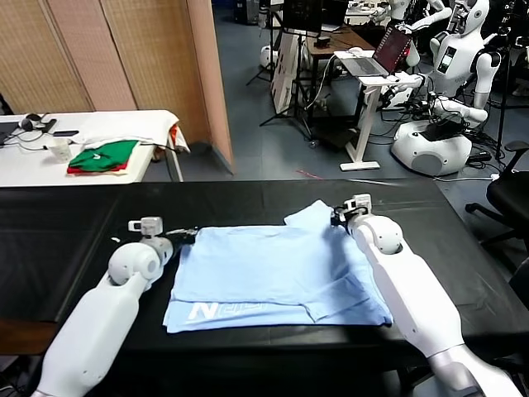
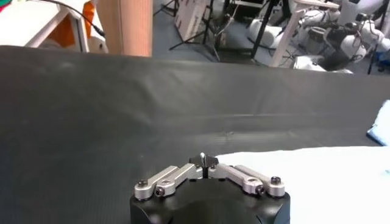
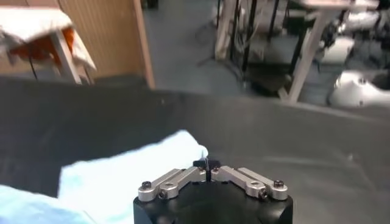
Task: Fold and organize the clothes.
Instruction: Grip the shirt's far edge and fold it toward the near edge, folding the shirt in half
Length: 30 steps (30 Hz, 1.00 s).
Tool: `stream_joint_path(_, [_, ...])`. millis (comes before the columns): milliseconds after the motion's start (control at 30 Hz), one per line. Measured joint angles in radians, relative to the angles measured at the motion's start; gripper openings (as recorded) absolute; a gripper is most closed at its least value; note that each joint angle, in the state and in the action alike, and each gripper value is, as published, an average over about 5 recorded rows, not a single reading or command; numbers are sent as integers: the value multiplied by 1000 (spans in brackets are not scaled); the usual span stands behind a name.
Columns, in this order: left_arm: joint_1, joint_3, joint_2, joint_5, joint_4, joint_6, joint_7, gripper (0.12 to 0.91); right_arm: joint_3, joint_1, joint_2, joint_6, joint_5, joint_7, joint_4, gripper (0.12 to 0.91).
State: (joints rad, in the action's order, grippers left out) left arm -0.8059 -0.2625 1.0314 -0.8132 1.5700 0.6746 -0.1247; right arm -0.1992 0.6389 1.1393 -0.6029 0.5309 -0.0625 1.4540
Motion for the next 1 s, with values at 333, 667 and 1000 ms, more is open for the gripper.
stream_joint_path(333, [-126,-60,-67,-17,191,-8,-14,150,-102,186,-67,-112,-48,-4,238,140])
stream_joint_path(667, [-314,-143,-114,14,388,-16,-32,150,-194,404,-125,-133,-60,-36,456,140])
stream_joint_path(1000, [-473,-191,-84,96,502,-12,-25,150,-243,557,-161,-134,-69,-44,562,140])
